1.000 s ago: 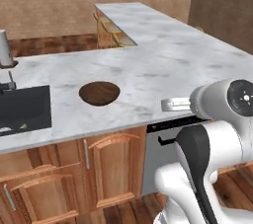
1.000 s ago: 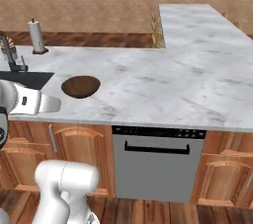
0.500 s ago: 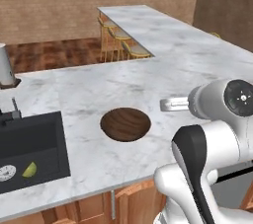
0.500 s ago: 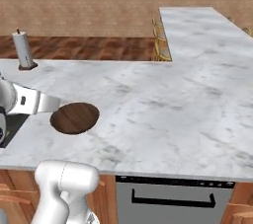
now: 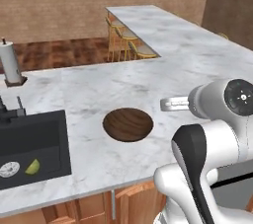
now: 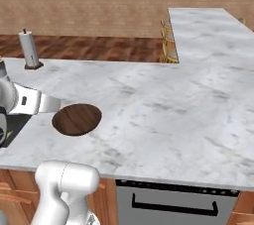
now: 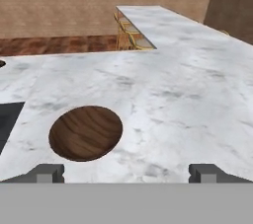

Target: Clear the mugs and bowl far away from the sink.

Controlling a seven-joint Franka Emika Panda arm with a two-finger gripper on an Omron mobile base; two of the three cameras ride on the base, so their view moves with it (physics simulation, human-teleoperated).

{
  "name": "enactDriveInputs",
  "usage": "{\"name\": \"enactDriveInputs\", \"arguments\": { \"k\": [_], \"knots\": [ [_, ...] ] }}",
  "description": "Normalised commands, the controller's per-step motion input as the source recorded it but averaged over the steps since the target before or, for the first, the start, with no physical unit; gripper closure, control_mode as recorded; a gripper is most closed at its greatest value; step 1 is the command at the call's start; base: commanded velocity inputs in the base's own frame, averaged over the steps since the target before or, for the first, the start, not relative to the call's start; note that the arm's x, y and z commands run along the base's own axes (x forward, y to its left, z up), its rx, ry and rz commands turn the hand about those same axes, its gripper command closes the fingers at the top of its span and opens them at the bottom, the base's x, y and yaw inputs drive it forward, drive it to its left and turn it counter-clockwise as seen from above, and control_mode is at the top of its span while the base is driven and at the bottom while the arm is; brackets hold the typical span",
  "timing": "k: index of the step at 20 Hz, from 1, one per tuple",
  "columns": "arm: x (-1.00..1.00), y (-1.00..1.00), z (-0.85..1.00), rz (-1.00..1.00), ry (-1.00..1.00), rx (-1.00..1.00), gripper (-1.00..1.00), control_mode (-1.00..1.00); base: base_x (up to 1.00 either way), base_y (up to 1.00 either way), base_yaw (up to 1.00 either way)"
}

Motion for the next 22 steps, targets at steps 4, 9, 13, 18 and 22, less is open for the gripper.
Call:
{"name": "enactDriveInputs", "arguments": {
  "k": [4,9,13,18,22],
  "knots": [
    [0.0,0.0,0.0,0.0,0.0,0.0,-1.0,1.0,1.0,-0.08,0.32],
    [0.0,0.0,0.0,0.0,0.0,0.0,-1.0,1.0,0.85,-0.14,0.32],
    [0.0,0.0,0.0,0.0,0.0,0.0,-1.0,1.0,0.76,-0.09,0.22],
    [0.31,-0.24,-0.1,0.19,0.07,0.17,-1.0,-1.0,0.0,0.0,0.0],
    [0.04,-0.28,0.0,0.12,0.05,0.12,-1.0,-1.0,0.0,0.0,0.0]
  ]
}}
